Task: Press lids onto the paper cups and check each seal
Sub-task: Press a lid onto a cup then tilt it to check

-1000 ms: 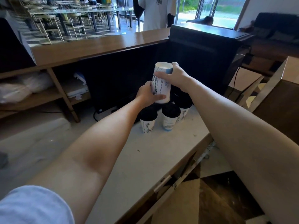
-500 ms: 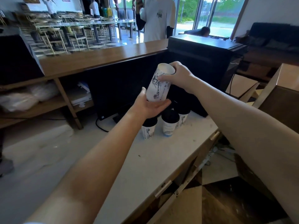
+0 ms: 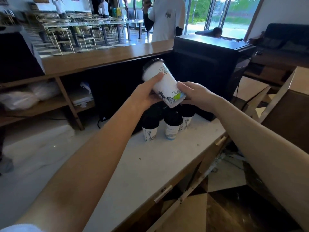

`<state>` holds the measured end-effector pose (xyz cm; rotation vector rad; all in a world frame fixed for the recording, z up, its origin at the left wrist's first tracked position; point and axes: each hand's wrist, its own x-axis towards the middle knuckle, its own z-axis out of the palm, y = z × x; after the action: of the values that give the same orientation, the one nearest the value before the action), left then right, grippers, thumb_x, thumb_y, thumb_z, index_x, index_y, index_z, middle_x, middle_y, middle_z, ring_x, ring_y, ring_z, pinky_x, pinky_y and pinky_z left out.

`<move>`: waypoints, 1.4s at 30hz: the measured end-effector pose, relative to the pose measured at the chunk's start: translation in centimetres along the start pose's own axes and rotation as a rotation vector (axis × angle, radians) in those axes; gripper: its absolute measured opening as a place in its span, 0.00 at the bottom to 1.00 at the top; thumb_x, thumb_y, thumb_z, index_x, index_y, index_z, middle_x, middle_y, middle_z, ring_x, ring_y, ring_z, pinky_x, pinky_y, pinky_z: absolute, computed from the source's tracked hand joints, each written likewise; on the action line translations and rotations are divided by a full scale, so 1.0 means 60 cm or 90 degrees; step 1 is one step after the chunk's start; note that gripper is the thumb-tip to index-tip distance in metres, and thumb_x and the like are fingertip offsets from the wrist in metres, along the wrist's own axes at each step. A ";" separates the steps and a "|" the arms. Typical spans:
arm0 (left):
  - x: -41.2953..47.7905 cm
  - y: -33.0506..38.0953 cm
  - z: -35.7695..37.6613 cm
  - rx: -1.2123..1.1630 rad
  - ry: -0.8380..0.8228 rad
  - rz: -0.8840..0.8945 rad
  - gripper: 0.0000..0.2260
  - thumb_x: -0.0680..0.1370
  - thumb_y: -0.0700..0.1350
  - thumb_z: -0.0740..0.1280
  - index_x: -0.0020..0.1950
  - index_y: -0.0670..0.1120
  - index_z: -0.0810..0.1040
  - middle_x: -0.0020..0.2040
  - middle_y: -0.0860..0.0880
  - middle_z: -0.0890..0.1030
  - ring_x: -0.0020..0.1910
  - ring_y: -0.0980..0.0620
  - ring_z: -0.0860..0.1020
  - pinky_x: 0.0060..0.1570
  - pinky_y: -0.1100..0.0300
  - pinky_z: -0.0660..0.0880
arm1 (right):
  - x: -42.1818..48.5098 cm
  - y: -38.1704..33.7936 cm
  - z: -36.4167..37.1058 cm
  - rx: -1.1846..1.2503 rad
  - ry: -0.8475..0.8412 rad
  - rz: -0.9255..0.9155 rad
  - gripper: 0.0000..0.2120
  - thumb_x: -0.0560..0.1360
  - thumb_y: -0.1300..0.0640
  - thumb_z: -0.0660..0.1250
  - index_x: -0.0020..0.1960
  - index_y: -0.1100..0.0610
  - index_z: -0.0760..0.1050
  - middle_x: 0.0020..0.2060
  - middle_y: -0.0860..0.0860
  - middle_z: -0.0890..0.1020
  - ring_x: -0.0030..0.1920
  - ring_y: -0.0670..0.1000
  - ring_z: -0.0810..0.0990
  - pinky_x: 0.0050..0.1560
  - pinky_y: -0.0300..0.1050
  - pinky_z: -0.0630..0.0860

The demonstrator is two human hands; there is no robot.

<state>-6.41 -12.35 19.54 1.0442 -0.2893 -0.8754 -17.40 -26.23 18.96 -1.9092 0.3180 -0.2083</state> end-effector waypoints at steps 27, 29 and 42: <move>0.033 0.012 -0.414 0.524 0.087 0.076 0.34 0.65 0.37 0.77 0.68 0.48 0.67 0.60 0.54 0.77 0.57 0.58 0.76 0.56 0.59 0.77 | 0.257 0.147 0.372 0.014 -0.108 -0.005 0.31 0.67 0.63 0.75 0.66 0.57 0.66 0.61 0.54 0.77 0.59 0.51 0.77 0.53 0.37 0.78; 0.030 -0.029 -0.457 0.526 0.124 0.065 0.37 0.65 0.38 0.77 0.70 0.50 0.64 0.62 0.55 0.74 0.58 0.57 0.74 0.56 0.59 0.75 | 0.257 0.189 0.412 0.036 -0.129 0.006 0.33 0.68 0.65 0.74 0.69 0.59 0.64 0.61 0.54 0.77 0.57 0.49 0.77 0.53 0.36 0.78; 0.013 -0.162 -0.574 0.487 0.194 0.005 0.40 0.69 0.38 0.74 0.75 0.50 0.57 0.69 0.55 0.68 0.67 0.57 0.68 0.63 0.64 0.70 | 0.258 0.317 0.516 0.064 -0.182 0.051 0.35 0.68 0.67 0.72 0.71 0.59 0.61 0.64 0.55 0.74 0.61 0.51 0.74 0.60 0.45 0.74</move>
<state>9.71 6.67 -6.13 1.8618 -0.3801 -0.5836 4.16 -9.93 -9.87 -1.7935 0.1871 0.0998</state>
